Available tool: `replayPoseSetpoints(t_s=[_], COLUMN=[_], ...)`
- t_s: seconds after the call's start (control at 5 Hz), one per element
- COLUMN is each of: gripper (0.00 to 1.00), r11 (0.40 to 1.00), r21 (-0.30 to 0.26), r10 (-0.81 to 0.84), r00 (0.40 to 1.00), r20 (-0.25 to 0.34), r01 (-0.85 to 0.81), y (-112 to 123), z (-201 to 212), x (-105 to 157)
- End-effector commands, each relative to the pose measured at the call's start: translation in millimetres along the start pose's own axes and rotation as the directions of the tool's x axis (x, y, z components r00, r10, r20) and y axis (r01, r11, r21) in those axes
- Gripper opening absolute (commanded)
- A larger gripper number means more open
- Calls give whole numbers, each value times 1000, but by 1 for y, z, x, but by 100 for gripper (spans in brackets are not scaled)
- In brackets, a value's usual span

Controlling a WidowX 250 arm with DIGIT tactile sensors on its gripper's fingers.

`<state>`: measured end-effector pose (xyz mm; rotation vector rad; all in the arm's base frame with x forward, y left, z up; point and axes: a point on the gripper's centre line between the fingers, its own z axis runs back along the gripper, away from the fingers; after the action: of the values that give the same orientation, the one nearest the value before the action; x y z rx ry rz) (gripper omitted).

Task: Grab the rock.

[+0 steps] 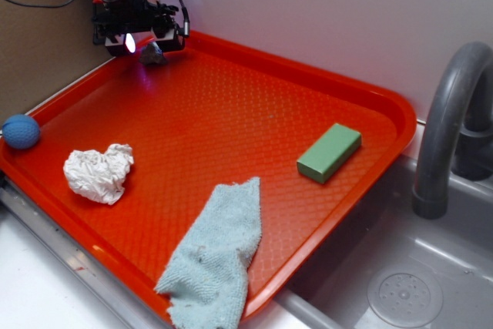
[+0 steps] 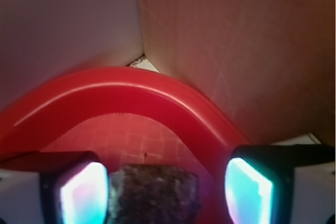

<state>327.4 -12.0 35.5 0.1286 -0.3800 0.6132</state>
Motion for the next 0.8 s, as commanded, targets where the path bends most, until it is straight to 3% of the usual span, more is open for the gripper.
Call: replayPoseSetpoints(t_s=[0.0, 0.4, 0.6], gripper=[0, 0, 0], r11=[996, 978, 961], r21=[-53, -140, -185], r10=[-72, -166, -234], r00=[997, 982, 961], r20=[-9, -89, -148], r01=[72, 152, 205], y=[-11, -13, -11], z=[23, 79, 129], x=[-19, -40, -55])
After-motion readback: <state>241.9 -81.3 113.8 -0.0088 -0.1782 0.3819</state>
